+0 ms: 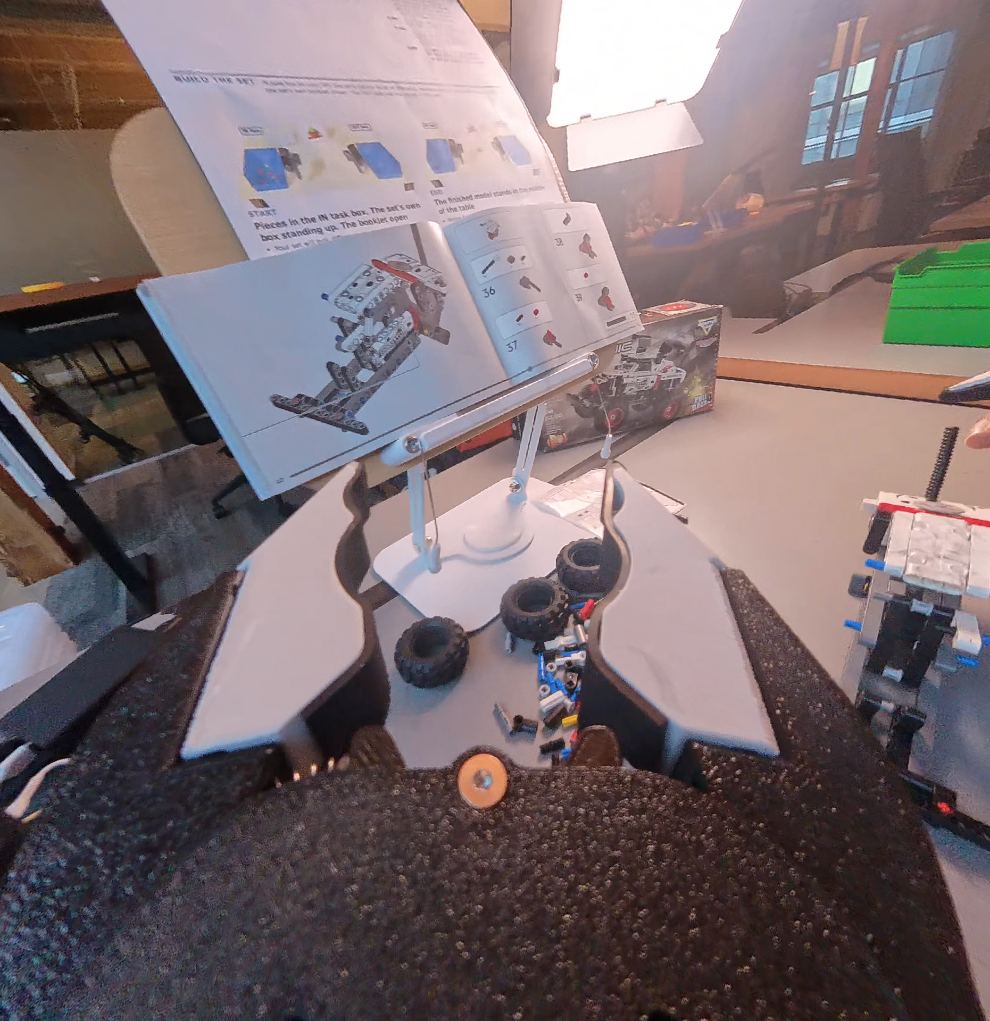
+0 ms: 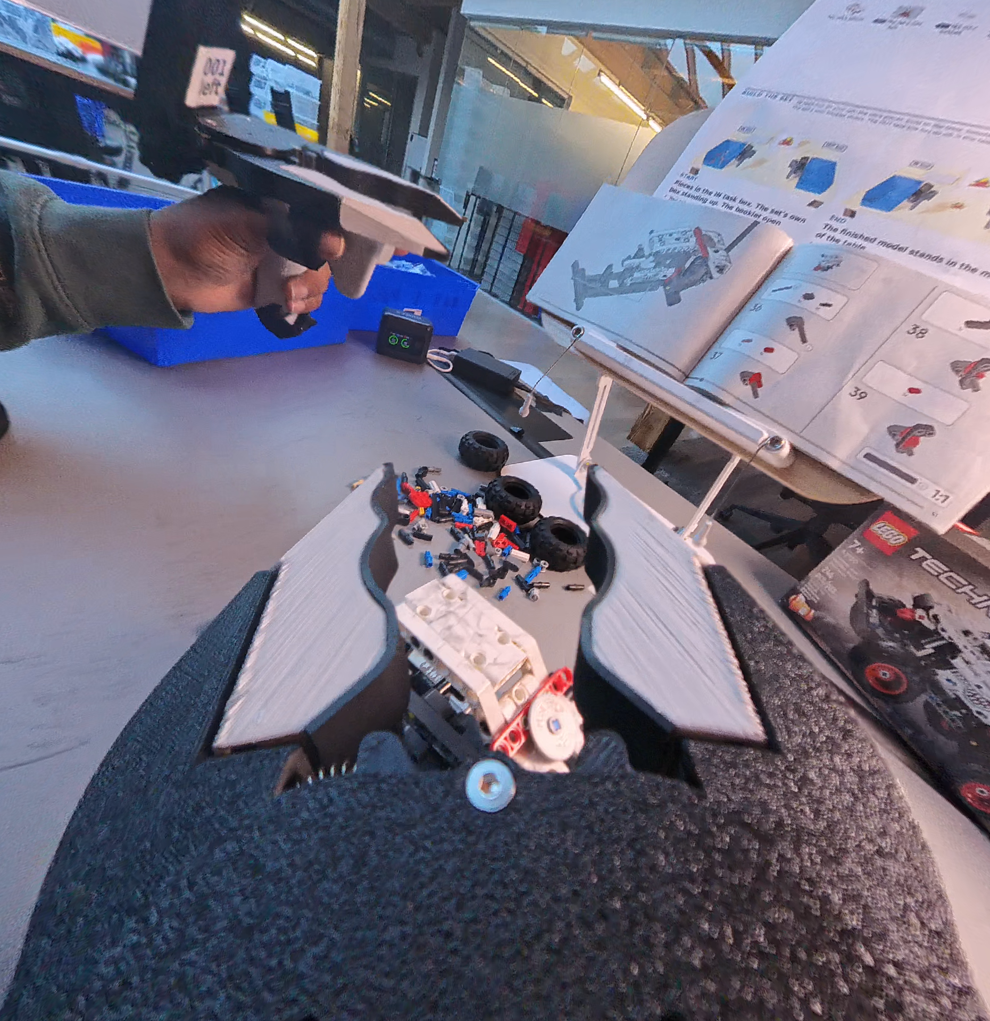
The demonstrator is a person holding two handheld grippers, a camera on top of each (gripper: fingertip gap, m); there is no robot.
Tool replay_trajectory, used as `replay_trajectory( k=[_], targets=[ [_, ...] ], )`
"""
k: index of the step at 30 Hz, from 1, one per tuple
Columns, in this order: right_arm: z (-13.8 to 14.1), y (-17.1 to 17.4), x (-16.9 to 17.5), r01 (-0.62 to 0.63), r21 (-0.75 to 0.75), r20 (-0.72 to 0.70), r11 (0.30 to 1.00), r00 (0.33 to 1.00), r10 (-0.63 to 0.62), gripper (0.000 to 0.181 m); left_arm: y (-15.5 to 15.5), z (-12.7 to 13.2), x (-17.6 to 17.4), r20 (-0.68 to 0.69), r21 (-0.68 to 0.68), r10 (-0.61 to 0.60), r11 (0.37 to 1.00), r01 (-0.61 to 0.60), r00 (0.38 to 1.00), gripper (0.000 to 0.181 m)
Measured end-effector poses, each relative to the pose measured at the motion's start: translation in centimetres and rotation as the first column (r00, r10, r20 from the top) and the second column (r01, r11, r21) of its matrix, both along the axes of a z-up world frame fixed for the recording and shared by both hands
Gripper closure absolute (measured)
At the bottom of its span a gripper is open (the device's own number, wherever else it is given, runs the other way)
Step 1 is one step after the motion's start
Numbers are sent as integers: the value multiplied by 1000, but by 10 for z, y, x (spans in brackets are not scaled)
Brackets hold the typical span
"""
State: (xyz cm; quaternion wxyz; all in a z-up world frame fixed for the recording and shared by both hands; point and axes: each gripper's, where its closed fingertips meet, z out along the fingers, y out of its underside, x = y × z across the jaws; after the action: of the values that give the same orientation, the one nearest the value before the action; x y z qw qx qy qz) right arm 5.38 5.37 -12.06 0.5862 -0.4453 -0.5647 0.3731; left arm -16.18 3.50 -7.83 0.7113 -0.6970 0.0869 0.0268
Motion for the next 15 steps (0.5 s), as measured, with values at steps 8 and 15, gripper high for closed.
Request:
replay_trajectory(
  k=[8,15],
  targets=[
    [73,58,-38,102,17,-102,995,990,-100,120,50,29,-9,106,115,-10,993,-2,994,98],
    [99,147,-76,323,15,-125,946,939,-319,115,61,38,-22,122,132,40,990,-56,992,90]
  ],
)
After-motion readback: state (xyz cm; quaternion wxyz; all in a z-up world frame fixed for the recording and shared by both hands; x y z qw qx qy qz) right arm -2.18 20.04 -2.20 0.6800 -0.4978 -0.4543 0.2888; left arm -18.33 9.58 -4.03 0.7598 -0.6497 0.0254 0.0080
